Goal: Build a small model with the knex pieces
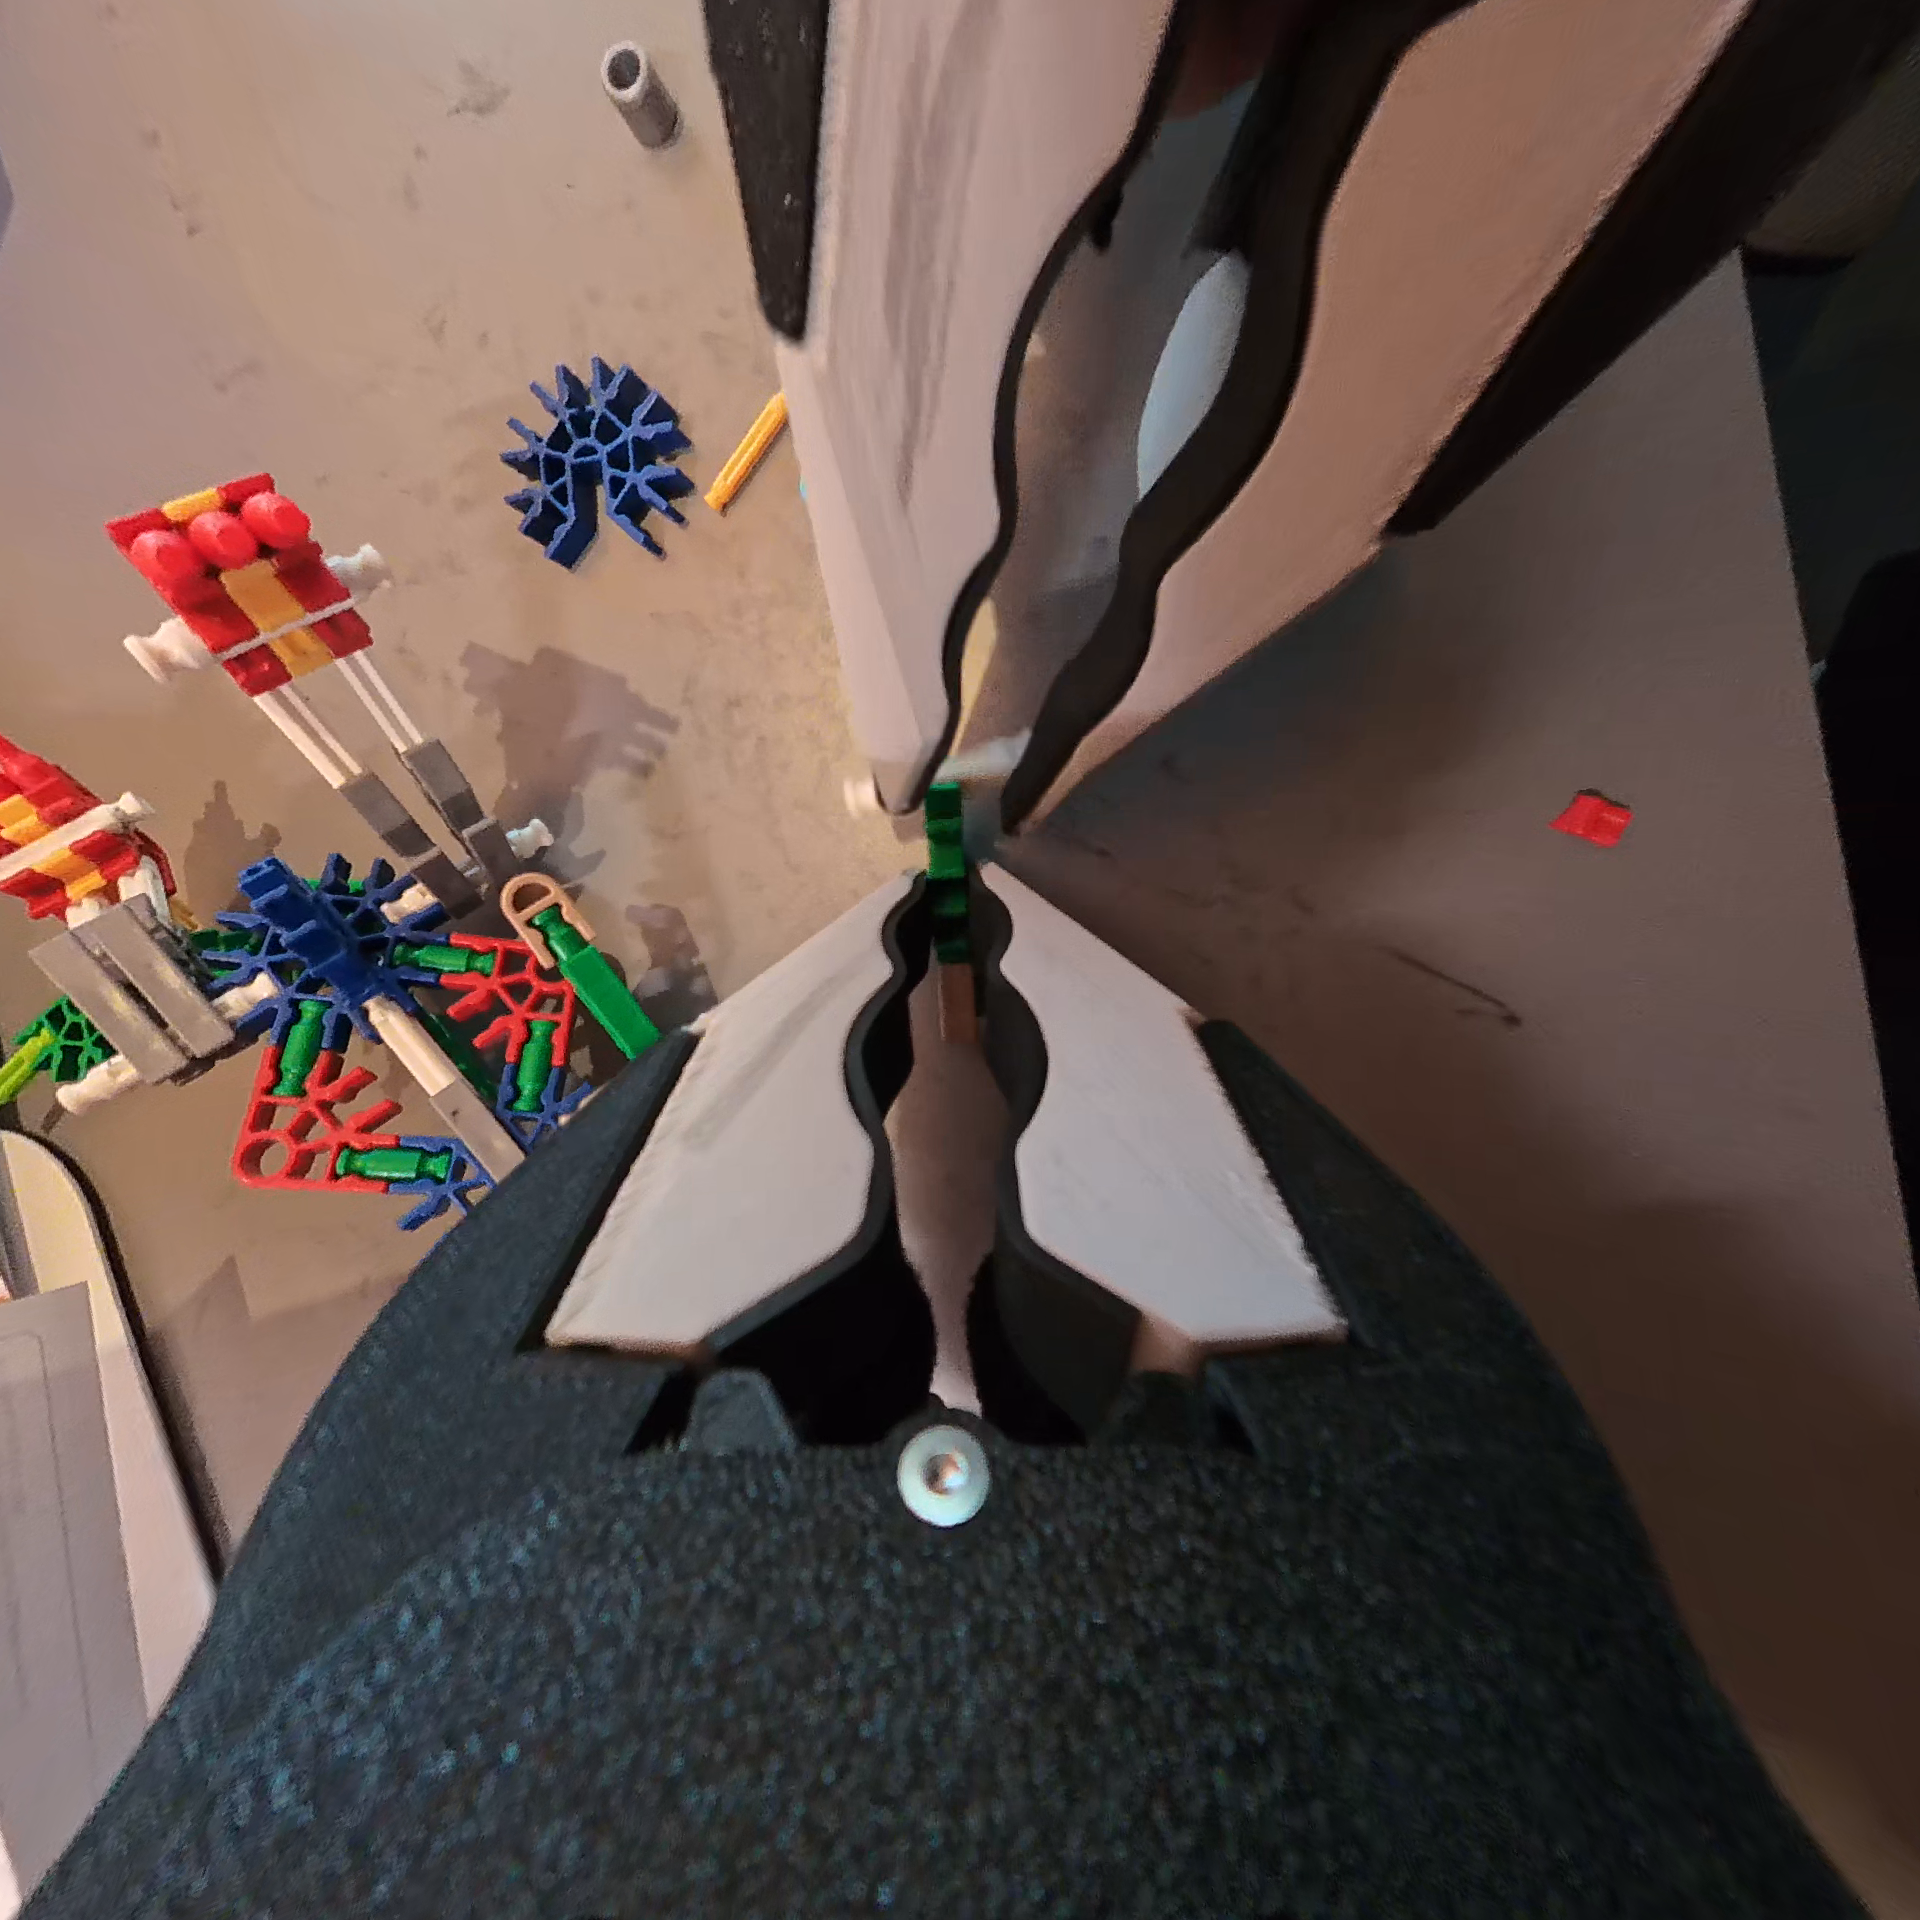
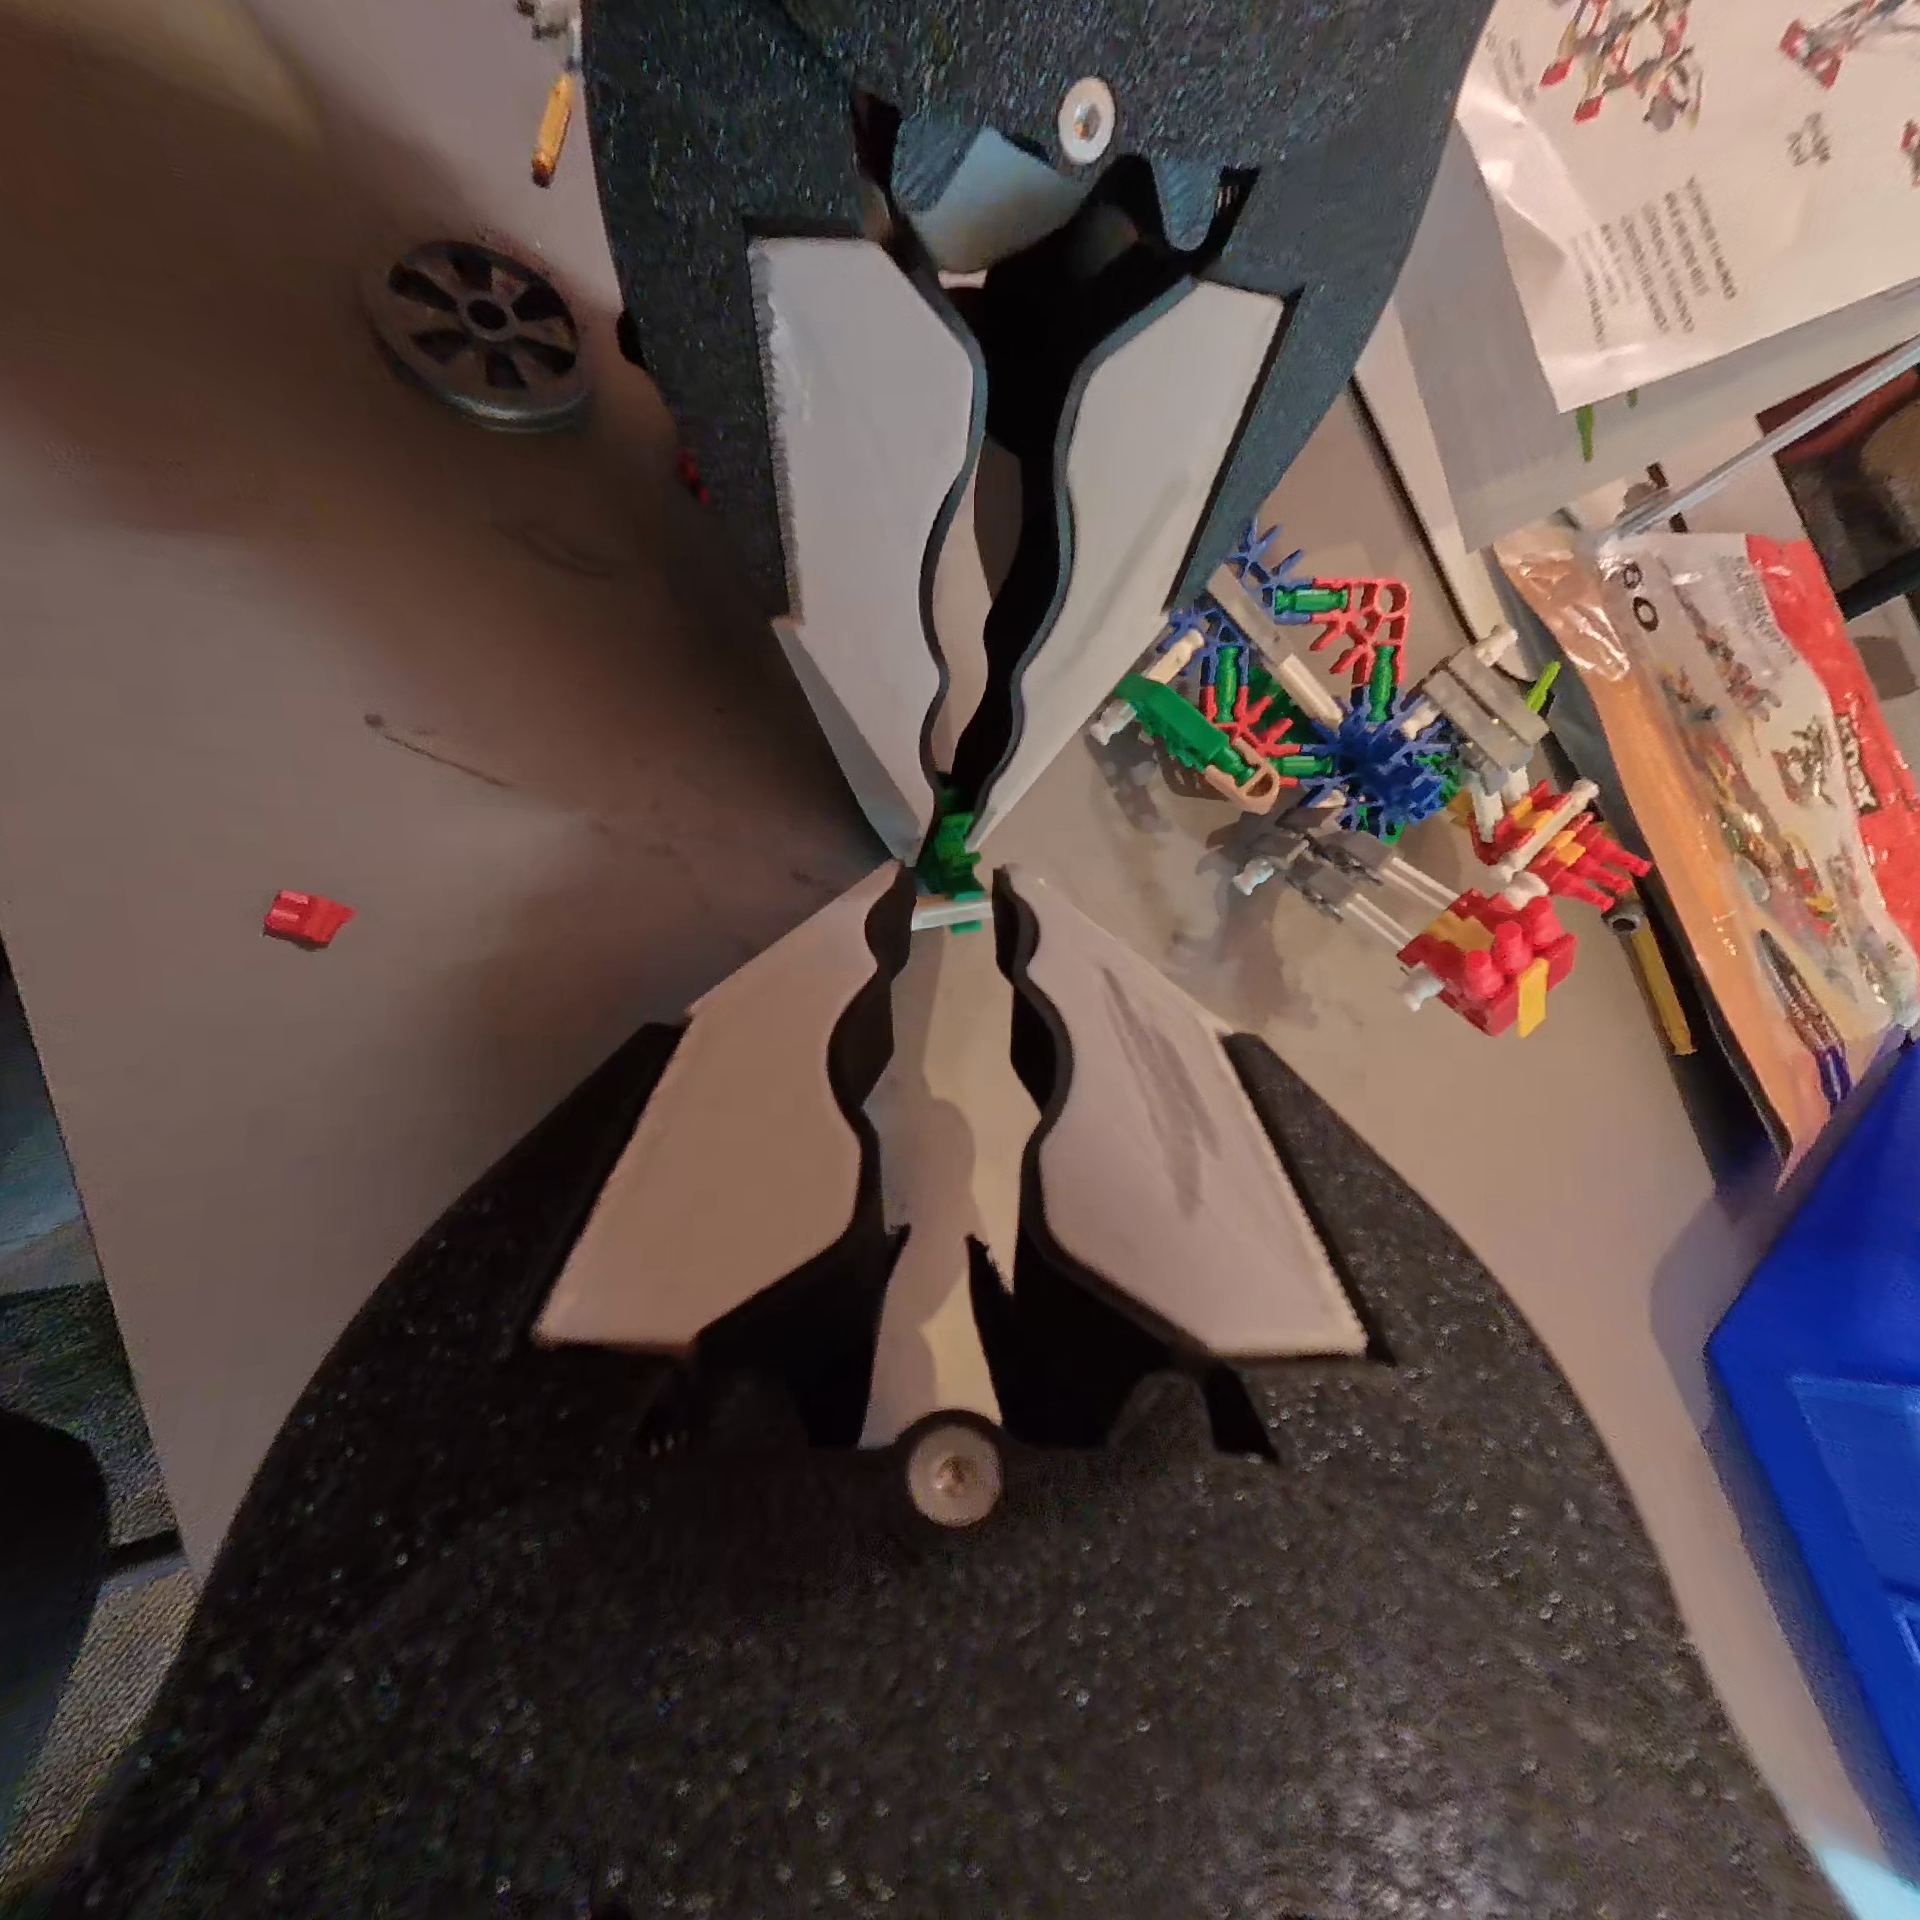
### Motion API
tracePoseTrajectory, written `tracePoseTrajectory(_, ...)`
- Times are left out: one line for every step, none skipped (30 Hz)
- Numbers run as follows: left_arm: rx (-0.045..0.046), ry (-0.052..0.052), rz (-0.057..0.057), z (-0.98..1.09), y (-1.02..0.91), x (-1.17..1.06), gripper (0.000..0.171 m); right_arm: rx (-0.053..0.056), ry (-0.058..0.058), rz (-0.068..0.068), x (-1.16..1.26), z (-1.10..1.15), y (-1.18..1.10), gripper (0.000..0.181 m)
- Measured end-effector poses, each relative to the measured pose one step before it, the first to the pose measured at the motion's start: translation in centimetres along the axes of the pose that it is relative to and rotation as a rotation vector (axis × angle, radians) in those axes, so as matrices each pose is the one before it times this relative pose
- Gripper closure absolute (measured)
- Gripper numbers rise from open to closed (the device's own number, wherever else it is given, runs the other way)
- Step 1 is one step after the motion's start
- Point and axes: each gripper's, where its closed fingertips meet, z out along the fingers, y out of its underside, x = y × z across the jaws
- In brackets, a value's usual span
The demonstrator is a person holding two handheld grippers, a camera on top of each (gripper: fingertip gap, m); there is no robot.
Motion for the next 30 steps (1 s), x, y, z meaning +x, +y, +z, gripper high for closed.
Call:
tracePoseTrajectory(0.00017,0.0006,0.0033,0.012,-0.041,0.027,0.167,-0.0046,-0.0037,0.0059,0.006,0.125,0.116,0.165)
tracePoseTrajectory(0.00086,0.0016,-0.0016,0.016,-0.029,0.031,0.168,0.0008,-0.0038,0.0164,0.064,0.04,0.087,0.165)
tracePoseTrajectory(-0.00064,0.0,-0.0025,-0.007,0.001,-0.005,0.167,0.0154,-0.0127,0.0287,0.001,-0.09,-0.126,0.165)
tracePoseTrajectory(0.00173,-0.0001,-0.0014,0.003,-0.005,0.003,0.167,0.0099,-0.0105,0.0246,-0.008,-0.117,-0.113,0.165)
tracePoseTrajectory(0.00316,0.0012,-0.0024,0.006,0.0,0.003,0.167,-0.0025,-0.0022,0.0021,-0.027,-0.048,0.056,0.165)
tracePoseTrajectory(0.00246,0.0024,-0.0024,-0.002,-0.001,0.006,0.167,0.0016,-0.0046,0.0,-0.096,-0.015,0.027,0.165)
tracePoseTrajectory(0.00083,0.0023,-0.0007,-0.005,0.002,-0.002,0.167,0.014,-0.0154,0.0208,-0.157,-0.075,-0.123,0.164)
tracePoseTrajectory(-0.00031,0.001,0.0015,0.004,-0.002,-0.008,0.167,0.0176,-0.0192,0.035,-0.05,-0.171,-0.165,0.164)
tracePoseTrajectory(-0.00078,-0.0009,0.0037,0.005,-0.003,0.0,0.167,0.0113,-0.013,0.0301,0.125,-0.242,-0.042,0.164)
tracePoseTrajectory(-0.00054,-0.0012,0.0019,-0.007,-0.003,0.009,0.167,0.0009,-0.0162,0.027,0.107,-0.203,0.111,0.164)
tracePoseTrajectory(0.00022,0.0002,0.0,0.007,-0.012,0.001,0.167,0.0074,-0.023,0.0312,-0.015,-0.174,-0.006,0.164)
tracePoseTrajectory(0.00038,0.0012,0.0002,0.004,0.0,-0.004,0.167,0.0151,-0.012,0.0262,0.106,-0.181,-0.157,0.164)
tracePoseTrajectory(0.00089,0.0019,-0.0011,0.0,-0.009,0.003,0.167,0.0091,-0.0035,0.0188,0.197,-0.154,-0.067,0.164)
tracePoseTrajectory(0.00063,0.0016,-0.0017,0.007,0.002,-0.004,0.167,-0.0039,-0.004,0.0105,0.131,-0.089,0.121,0.164)
tracePoseTrajectory(-0.00033,0.0,0.0,-0.002,0.005,0.0,0.167,-0.0055,0.0032,-0.0018,0.11,-0.071,0.171,0.164)
tracePoseTrajectory(-0.00017,-0.0012,0.0002,-0.003,-0.003,0.001,0.167,-0.0074,0.0053,-0.0068,0.021,-0.018,0.198,0.164)
tracePoseTrajectory(0.00051,-0.0013,-0.0002,0.006,0.001,0.006,0.167,-0.0071,-0.0009,-0.0103,-0.154,0.02,0.145,0.164)
tracePoseTrajectory(0.00071,-0.0009,0.0002,-0.006,0.004,-0.001,0.167,-0.0036,0.0002,-0.0148,-0.231,0.029,0.043,0.164)
tracePoseTrajectory(0.00034,0.0,-0.0009,0.003,-0.002,-0.003,0.167,-0.0015,0.0132,-0.0187,-0.092,-0.014,-0.042,0.164)
tracePoseTrajectory(-0.00024,0.0004,-0.0021,-0.009,0.004,0.0,0.167,0.0084,0.0216,-0.0222,-0.016,-0.139,-0.268,0.164)
tracePoseTrajectory(-0.00034,-0.0013,0.0011,0.005,0.004,-0.004,0.167,0.0162,0.0094,-0.0129,-0.194,-0.202,-0.442,0.164)
tracePoseTrajectory(-0.00001,-0.002,0.0027,0.0,0.0,0.005,0.167,0.0035,0.0032,-0.0038,-0.266,-0.074,-0.23,0.164)
tracePoseTrajectory(0.00038,-0.0004,0.0012,0.002,-0.008,-0.004,0.167,-0.0105,0.0049,-0.0127,-0.292,0.111,0.089,0.165)
tracePoseTrajectory(0.00085,0.0006,0.0029,0.0,-0.006,0.0,0.167,-0.0166,0.008,-0.0187,-0.239,0.231,0.3,0.165)
tracePoseTrajectory(0.0011,0.0014,0.002,-0.002,0.004,0.0,0.167,-0.0099,0.0138,-0.0082,-0.081,0.264,0.257,0.165)
tracePoseTrajectory(0.00091,0.0016,0.0011,-0.006,-0.004,-0.004,0.167,-0.0059,0.0141,0.006,0.075,0.219,0.218,0.165)
tracePoseTrajectory(-0.00004,0.0001,0.0031,0.002,0.008,0.002,0.167,-0.0048,0.016,0.0046,0.175,0.168,0.167,0.165)
tracePoseTrajectory(-0.001,-0.0009,0.0033,0.004,-0.001,0.003,0.167,0.0011,0.0187,-0.0014,0.228,0.061,0.003,0.166)
tracePoseTrajectory(-0.00029,-0.0015,0.0046,-0.011,-0.001,-0.003,0.167,0.004,0.0104,0.0009,0.138,0.005,-0.092,0.167)
tracePoseTrajectory(-0.00032,-0.0008,0.003,0.004,0.001,-0.002,0.167,-0.0002,0.0028,0.0036,0.059,0.019,-0.007,0.167)
